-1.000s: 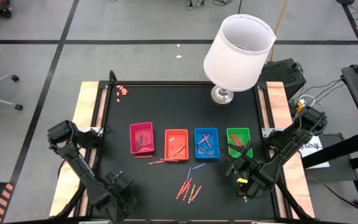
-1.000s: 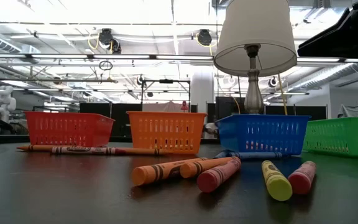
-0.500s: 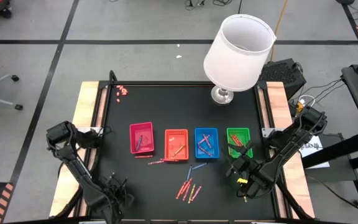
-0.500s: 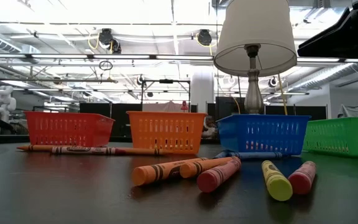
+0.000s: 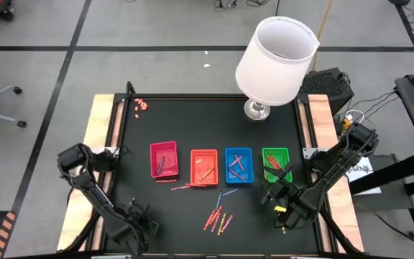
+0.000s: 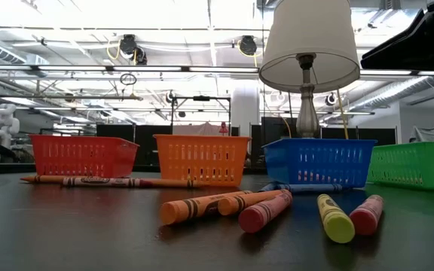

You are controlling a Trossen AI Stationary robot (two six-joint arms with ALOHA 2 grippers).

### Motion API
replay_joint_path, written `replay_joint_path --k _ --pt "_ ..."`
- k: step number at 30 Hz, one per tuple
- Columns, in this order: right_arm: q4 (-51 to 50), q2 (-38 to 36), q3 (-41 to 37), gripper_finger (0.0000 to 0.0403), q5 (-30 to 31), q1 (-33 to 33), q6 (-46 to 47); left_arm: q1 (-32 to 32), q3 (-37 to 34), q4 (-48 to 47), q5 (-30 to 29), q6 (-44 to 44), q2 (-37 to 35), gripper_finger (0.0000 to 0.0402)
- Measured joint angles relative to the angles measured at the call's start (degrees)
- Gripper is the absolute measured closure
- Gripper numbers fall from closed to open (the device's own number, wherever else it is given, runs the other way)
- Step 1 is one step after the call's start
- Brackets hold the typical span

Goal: Sort crayons
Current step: Put the yellow crayon into the orange bin

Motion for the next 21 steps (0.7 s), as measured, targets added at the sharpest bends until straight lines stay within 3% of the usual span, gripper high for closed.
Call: replay_joint_path --k 13,16,21 --pt "0.3 0.0 0.0 0.0261 -0.1 0.0 0.0 2.5 0.0 5.4 -0.9 12.2 0.6 0.0373" --pt "0.4 0.0 0.0 0.0261 -0.1 0.0 0.0 3.1 0.0 5.8 -1.3 14.3 0.6 0.0393" --pt "0.4 0.0 0.0 0.0261 -0.1 0.0 0.0 3.5 0.0 5.9 -2.8 15.4 0.6 0.0394"
